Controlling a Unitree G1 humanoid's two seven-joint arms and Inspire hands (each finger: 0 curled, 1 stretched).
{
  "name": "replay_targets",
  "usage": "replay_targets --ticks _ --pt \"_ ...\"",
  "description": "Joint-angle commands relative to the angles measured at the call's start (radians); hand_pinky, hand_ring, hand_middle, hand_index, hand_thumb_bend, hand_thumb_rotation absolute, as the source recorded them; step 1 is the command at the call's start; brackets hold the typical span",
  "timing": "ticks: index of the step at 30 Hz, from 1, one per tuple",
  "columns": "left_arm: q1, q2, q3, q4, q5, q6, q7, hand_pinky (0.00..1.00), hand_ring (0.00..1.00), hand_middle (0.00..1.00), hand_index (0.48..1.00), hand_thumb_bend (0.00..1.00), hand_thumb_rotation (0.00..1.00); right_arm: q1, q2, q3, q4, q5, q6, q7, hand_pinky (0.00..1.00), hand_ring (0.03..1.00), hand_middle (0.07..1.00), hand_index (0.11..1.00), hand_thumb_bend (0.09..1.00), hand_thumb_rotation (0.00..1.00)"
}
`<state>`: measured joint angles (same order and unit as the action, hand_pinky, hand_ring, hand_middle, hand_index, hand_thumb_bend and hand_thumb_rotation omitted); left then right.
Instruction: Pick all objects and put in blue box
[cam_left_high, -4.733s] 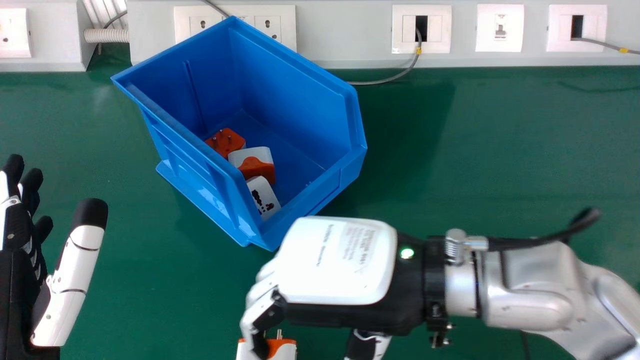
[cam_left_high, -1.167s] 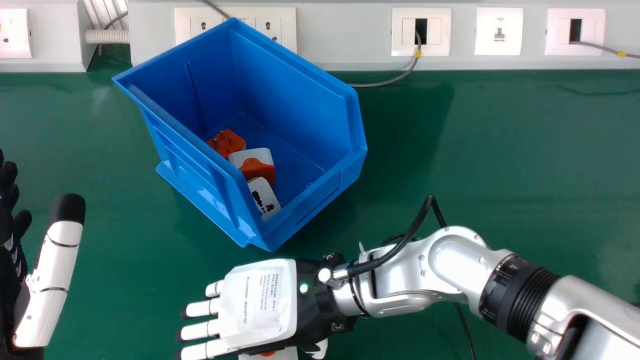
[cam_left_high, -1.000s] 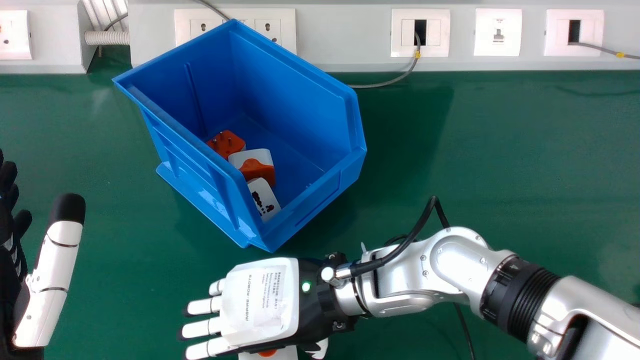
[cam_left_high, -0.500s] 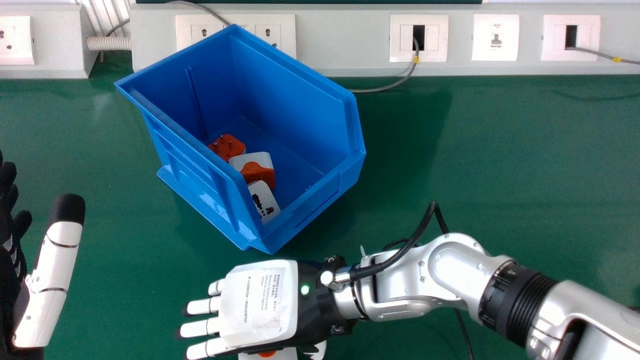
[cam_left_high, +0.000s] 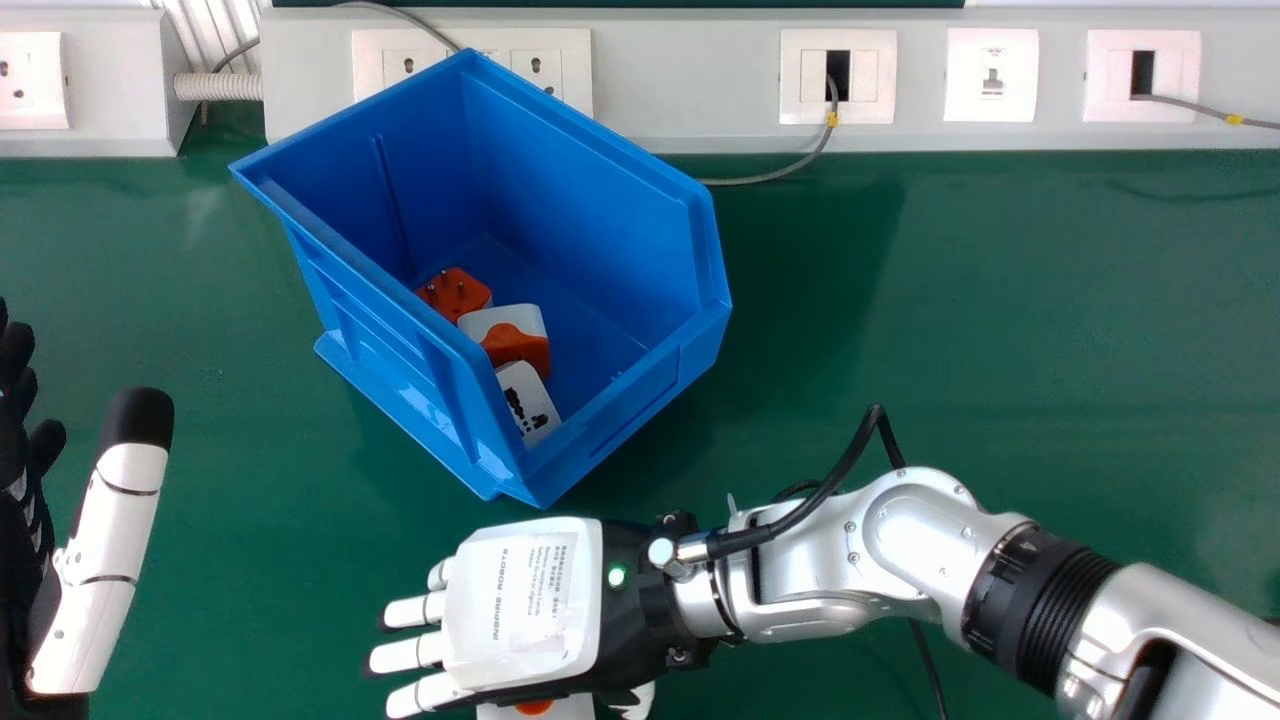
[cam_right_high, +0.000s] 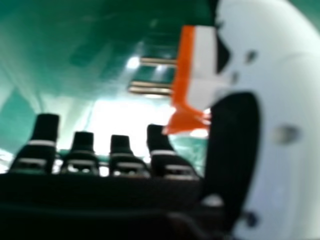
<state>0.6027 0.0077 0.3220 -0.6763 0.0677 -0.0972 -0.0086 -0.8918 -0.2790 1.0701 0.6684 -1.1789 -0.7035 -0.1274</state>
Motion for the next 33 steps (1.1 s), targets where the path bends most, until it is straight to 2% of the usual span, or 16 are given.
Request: replay_targets --ticks 1,6,15,24,29,30,33 --pt "-0.005 0.005 0.007 -0.016 0.003 -0.013 0.007 0.96 1.0 1.0 1.0 0.67 0.85 0.073 -0.01 0.047 0.032 -0.026 -0.018 0.045 0.85 0.957 0.958 0.892 0.592 0.05" --pt "-0.007 0.004 0.004 -0.016 0.008 -0.016 0.009 0.96 1.0 1.0 1.0 0.67 0.85 0.077 -0.012 0.045 0.038 -0.021 -0.018 0.049 0.84 0.956 0.956 0.888 0.595 0.04" --pt "-0.015 0.006 0.006 -0.014 0.021 -0.013 0.012 0.95 1.0 1.0 1.0 0.66 0.85 0.077 -0.009 0.052 0.063 -0.009 -0.051 0.023 0.81 0.932 0.93 0.856 0.587 0.03" --pt "-0.02 0.01 0.006 -0.012 0.023 -0.009 0.014 0.95 1.0 1.0 1.0 0.67 0.85 0.077 0.016 0.032 0.138 0.06 -0.104 0.005 0.73 0.852 0.843 0.772 0.596 0.0" --pt "-0.03 0.012 0.009 -0.011 0.024 -0.005 0.018 0.95 1.0 1.0 1.0 0.68 0.85 0.076 0.026 0.021 0.18 0.095 -0.138 0.0 0.68 0.798 0.783 0.715 0.604 0.0" --pt "-0.032 0.012 0.009 -0.01 0.024 -0.005 0.019 0.95 1.0 1.0 1.0 0.68 0.85 0.078 0.027 0.021 0.183 0.094 -0.135 -0.007 0.65 0.771 0.756 0.67 0.584 0.03" --pt "-0.033 0.012 0.009 -0.009 0.024 -0.007 0.02 0.95 1.0 1.0 1.0 0.68 0.85 0.082 0.024 0.02 0.176 0.089 -0.119 -0.018 0.61 0.738 0.726 0.634 0.567 0.04"
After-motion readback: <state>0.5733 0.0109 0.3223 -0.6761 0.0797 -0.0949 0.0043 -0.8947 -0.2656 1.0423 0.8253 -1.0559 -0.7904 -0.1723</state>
